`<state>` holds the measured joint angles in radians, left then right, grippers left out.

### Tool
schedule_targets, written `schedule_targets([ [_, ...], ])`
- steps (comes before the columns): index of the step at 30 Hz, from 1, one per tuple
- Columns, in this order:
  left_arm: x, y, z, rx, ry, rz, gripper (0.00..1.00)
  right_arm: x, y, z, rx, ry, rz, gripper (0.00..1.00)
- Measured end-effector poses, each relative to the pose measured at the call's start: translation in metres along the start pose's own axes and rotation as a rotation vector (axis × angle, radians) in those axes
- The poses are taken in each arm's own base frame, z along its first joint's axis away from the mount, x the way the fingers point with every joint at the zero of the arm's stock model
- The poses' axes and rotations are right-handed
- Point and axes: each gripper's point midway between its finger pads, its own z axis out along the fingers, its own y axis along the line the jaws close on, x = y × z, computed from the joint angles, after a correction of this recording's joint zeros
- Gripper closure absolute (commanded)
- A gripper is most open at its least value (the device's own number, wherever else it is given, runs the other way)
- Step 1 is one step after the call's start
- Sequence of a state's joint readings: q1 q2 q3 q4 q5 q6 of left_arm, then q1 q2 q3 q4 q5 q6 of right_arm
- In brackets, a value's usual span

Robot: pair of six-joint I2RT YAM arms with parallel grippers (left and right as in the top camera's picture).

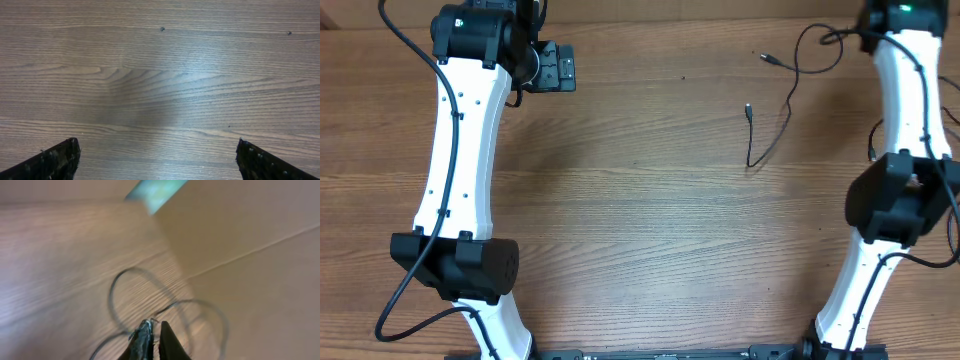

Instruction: Untangle cables

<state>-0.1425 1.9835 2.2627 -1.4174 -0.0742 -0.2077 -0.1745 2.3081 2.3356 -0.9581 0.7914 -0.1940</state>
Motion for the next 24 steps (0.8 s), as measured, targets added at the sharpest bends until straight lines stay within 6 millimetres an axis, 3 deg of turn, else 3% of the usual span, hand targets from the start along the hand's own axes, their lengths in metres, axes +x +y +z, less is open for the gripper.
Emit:
schedule_targets([
  [1, 0.000, 0.000, 0.000, 0.000, 0.000, 0.000, 0.01, 0.006, 0.005, 0.005, -0.061, 0.020, 0.001, 0.58],
  [2, 0.000, 0.000, 0.000, 0.000, 0.000, 0.000, 0.00, 0.010, 0.011, 0.008, -0.116, 0.034, -0.003, 0.04],
  [3, 0.000, 0.000, 0.000, 0.000, 0.000, 0.000, 0.00, 0.015, 0.019, 0.010, -0.186, 0.048, 0.003, 0.00],
  [10, 0.000, 0.000, 0.000, 0.000, 0.000, 0.000, 0.00, 0.045, 0.075, -0.013, -0.573, 0.153, -0.031, 0.00],
  [15, 0.000, 0.000, 0.000, 0.000, 0.000, 0.000, 0.00, 0.087, 0.100, -0.048, -0.778, 0.328, -0.082, 0.00],
  [20, 0.000, -0.001, 0.000, 0.000, 0.000, 0.001, 0.01, 0.116, 0.112, -0.064, -0.841, 0.479, -0.039, 0.00],
  [24, 0.000, -0.001, 0.000, 0.001, 0.000, 0.002, 0.01, 0.155, 0.131, -0.058, -0.852, 0.617, -0.019, 0.00],
])
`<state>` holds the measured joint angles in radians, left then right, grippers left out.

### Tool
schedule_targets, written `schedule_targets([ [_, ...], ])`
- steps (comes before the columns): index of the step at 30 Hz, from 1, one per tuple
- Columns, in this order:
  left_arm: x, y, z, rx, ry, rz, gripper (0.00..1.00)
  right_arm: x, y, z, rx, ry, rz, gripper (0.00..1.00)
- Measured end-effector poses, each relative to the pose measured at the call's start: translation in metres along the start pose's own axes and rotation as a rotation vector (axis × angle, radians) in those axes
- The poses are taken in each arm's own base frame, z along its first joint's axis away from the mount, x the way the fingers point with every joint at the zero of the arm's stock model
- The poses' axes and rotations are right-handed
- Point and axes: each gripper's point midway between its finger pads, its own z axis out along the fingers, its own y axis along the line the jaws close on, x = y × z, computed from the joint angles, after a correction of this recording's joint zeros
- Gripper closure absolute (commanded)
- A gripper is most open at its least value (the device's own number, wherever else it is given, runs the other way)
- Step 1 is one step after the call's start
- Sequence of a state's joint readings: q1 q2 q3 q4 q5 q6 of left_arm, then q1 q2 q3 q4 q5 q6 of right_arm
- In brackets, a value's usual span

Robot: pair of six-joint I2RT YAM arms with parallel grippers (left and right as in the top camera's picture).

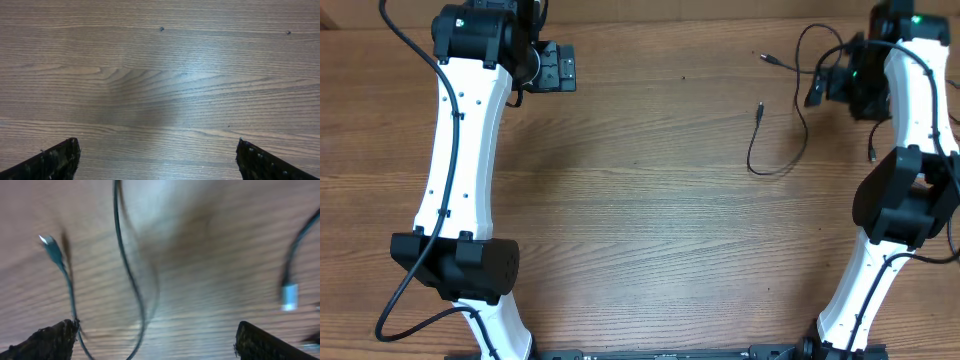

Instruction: Untangle cables

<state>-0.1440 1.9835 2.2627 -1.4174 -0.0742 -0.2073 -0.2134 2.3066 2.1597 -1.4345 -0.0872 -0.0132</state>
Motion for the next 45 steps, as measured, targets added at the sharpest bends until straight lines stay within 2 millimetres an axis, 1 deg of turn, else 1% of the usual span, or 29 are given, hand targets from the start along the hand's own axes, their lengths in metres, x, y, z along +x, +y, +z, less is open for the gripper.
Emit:
schedule_targets([
  [1, 0.000, 0.000, 0.000, 0.000, 0.000, 0.000, 0.00, 0.003, 0.000, 0.005, -0.003, 0.012, 0.003, 0.00],
  [2, 0.000, 0.000, 0.000, 0.000, 0.000, 0.000, 0.00, 0.011, 0.001, 0.020, -0.018, 0.044, 0.018, 0.00],
  [5, 0.000, 0.000, 0.000, 0.000, 0.000, 0.000, 0.01, 0.029, 0.006, 0.051, -0.070, 0.108, 0.030, 0.00],
  [7, 0.000, 0.000, 0.000, 0.000, 0.000, 0.000, 0.00, 0.037, 0.010, 0.062, -0.101, 0.136, 0.034, 0.00],
  [9, 0.000, 0.000, 0.000, 0.000, 0.000, 0.000, 0.00, 0.042, 0.013, 0.067, -0.124, 0.149, 0.037, 0.00],
  [14, 0.000, 0.000, 0.000, 0.000, 0.000, 0.000, 0.00, 0.032, 0.019, 0.069, -0.159, 0.109, 0.025, 0.00],
  [19, 0.000, 0.000, 0.000, 0.000, 0.000, 0.000, 0.00, 0.020, 0.024, 0.070, -0.171, 0.053, -0.064, 0.00],
  [20, 0.000, 0.000, 0.000, 0.000, 0.000, 0.000, 0.00, 0.017, 0.026, 0.070, -0.171, 0.037, -0.090, 0.02],
  [24, 0.000, 0.000, 0.000, 0.000, 0.000, 0.000, 0.01, 0.008, 0.036, 0.071, -0.172, -0.007, -0.176, 0.20],
  [27, 0.000, 0.000, 0.000, 0.000, 0.000, 0.000, 0.00, 0.000, 0.041, 0.073, -0.147, -0.045, -0.228, 0.26],
  [29, 0.000, 0.000, 0.000, 0.000, 0.000, 0.000, 0.00, -0.004, 0.042, 0.073, -0.125, -0.060, -0.247, 0.27],
  [31, 0.000, 0.000, 0.000, 0.000, 0.000, 0.000, 0.00, -0.007, 0.038, 0.074, -0.096, -0.071, -0.255, 0.27],
  [36, 0.000, 0.000, 0.000, 0.000, 0.000, 0.000, 0.00, -0.010, 0.022, 0.074, -0.004, -0.077, -0.260, 0.33],
  [38, 0.000, 0.000, 0.000, 0.000, 0.000, 0.000, 0.00, -0.011, 0.018, 0.074, 0.022, -0.077, -0.262, 0.39],
  [41, 0.000, 0.000, 0.000, 0.000, 0.000, 0.000, 0.00, -0.012, 0.013, 0.074, 0.053, -0.078, -0.265, 0.42],
  [44, 0.000, 0.000, 0.000, 0.000, 0.000, 0.000, 0.01, -0.012, 0.010, 0.074, 0.069, -0.078, -0.263, 0.52],
  [45, 0.000, 0.000, 0.000, 0.000, 0.000, 0.000, 0.00, -0.012, 0.009, 0.074, 0.072, -0.078, -0.262, 0.53],
])
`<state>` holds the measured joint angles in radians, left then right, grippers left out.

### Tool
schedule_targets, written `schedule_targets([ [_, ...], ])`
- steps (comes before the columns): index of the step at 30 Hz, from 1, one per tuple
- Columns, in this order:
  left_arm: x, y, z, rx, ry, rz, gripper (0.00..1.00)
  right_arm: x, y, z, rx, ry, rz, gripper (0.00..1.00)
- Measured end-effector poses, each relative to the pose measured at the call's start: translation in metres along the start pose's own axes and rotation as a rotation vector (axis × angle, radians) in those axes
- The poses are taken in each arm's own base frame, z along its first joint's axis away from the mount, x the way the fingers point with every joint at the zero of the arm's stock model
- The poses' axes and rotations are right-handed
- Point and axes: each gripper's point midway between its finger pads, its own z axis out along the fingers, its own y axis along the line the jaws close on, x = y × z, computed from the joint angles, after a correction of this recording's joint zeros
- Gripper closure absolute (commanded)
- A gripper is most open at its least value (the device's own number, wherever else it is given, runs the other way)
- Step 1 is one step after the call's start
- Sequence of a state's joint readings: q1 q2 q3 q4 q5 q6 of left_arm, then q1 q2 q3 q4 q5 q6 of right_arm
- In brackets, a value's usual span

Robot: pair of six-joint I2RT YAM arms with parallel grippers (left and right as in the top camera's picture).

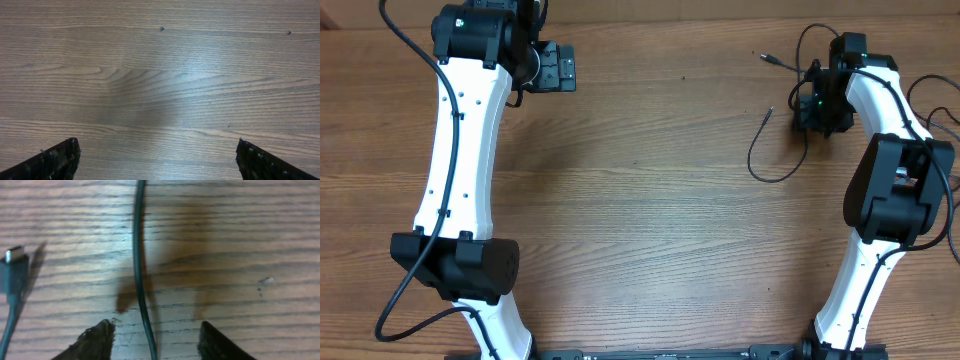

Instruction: Untangle cables

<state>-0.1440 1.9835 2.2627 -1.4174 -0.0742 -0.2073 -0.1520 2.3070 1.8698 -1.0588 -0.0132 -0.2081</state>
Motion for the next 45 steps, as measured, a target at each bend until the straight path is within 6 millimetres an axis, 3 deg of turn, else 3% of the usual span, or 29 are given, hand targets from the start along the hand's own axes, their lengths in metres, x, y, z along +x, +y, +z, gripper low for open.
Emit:
schedule_targets([
  [7, 0.000, 0.000, 0.000, 0.000, 0.000, 0.000, 0.01, 0.001, -0.004, 0.000, 0.026, 0.004, -0.003, 0.58],
  [11, 0.000, 0.000, 0.000, 0.000, 0.000, 0.000, 0.00, 0.002, -0.009, 0.000, 0.059, 0.011, -0.003, 0.73],
  [12, 0.000, 0.000, 0.000, 0.000, 0.000, 0.000, 0.00, 0.003, -0.011, 0.000, 0.068, 0.015, -0.008, 0.80],
  [13, 0.000, 0.000, 0.000, 0.000, 0.000, 0.000, 0.00, 0.003, -0.011, 0.000, 0.070, 0.018, -0.005, 0.95],
  [25, 0.000, 0.000, 0.000, 0.000, 0.000, 0.000, 0.00, -0.004, -0.014, -0.005, 0.092, -0.005, -0.006, 0.96],
  [30, 0.000, 0.000, 0.000, 0.000, 0.000, 0.000, 0.00, -0.038, -0.018, -0.034, 0.107, -0.115, -0.004, 0.96],
  [36, 0.000, 0.000, 0.000, 0.000, 0.000, 0.000, 0.00, -0.089, -0.027, -0.093, 0.122, -0.313, 0.037, 0.96],
  [38, 0.000, 0.000, 0.000, 0.000, 0.000, 0.000, 0.00, -0.096, -0.028, -0.108, 0.112, -0.353, 0.035, 0.90],
  [43, 0.000, 0.000, 0.000, 0.000, 0.000, 0.000, 0.00, -0.086, -0.020, -0.109, 0.067, -0.316, -0.036, 0.41],
  [45, 0.000, 0.000, 0.000, 0.000, 0.000, 0.000, 0.01, -0.086, -0.012, -0.109, 0.031, -0.315, -0.061, 0.14],
])
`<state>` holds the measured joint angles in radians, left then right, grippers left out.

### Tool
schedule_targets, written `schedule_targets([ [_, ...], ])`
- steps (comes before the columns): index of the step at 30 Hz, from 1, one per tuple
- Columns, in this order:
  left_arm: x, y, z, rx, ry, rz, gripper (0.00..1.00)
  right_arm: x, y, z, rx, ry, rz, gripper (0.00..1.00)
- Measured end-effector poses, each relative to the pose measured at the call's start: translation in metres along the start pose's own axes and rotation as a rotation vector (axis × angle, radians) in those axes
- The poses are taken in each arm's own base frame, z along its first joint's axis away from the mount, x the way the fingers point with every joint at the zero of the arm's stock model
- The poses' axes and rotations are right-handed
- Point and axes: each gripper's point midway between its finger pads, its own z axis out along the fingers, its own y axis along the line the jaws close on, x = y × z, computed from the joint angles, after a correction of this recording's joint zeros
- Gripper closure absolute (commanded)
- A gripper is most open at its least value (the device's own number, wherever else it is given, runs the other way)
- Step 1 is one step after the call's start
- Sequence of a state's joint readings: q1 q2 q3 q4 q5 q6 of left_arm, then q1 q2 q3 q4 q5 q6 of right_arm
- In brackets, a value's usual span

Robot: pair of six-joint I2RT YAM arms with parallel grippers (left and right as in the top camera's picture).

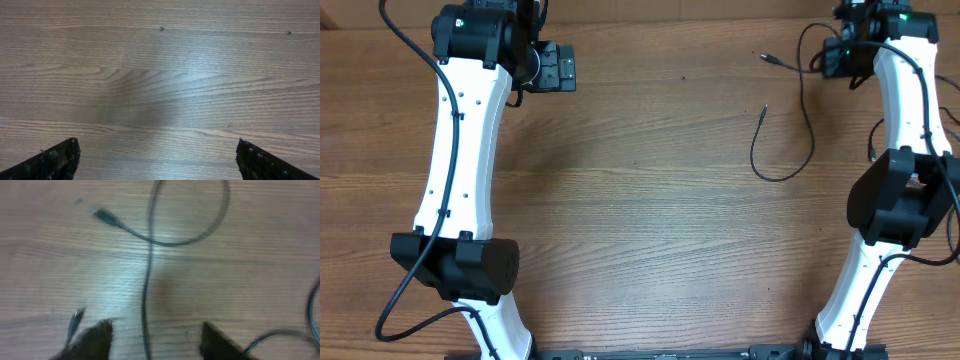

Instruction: Untangle cables

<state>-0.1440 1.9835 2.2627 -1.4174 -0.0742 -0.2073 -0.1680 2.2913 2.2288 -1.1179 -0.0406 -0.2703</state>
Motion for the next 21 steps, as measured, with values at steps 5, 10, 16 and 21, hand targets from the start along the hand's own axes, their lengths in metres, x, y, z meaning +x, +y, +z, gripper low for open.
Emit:
schedule_targets([
  [5, 0.000, 0.000, 0.000, 0.000, 0.000, 0.000, 0.01, -0.005, 0.017, -0.001, -0.086, -0.024, -0.037, 0.00],
  [10, 0.000, 0.000, 0.000, 0.000, 0.000, 0.000, 0.00, -0.005, 0.029, -0.002, -0.153, -0.031, -0.045, 0.00],
  [16, 0.000, 0.000, 0.000, 0.000, 0.000, 0.000, 0.00, 0.005, 0.032, 0.005, -0.168, 0.004, -0.044, 0.00],
  [21, 0.000, 0.000, 0.000, 0.000, 0.000, 0.000, 0.00, 0.034, 0.027, 0.030, -0.136, 0.092, -0.038, 0.00],
])
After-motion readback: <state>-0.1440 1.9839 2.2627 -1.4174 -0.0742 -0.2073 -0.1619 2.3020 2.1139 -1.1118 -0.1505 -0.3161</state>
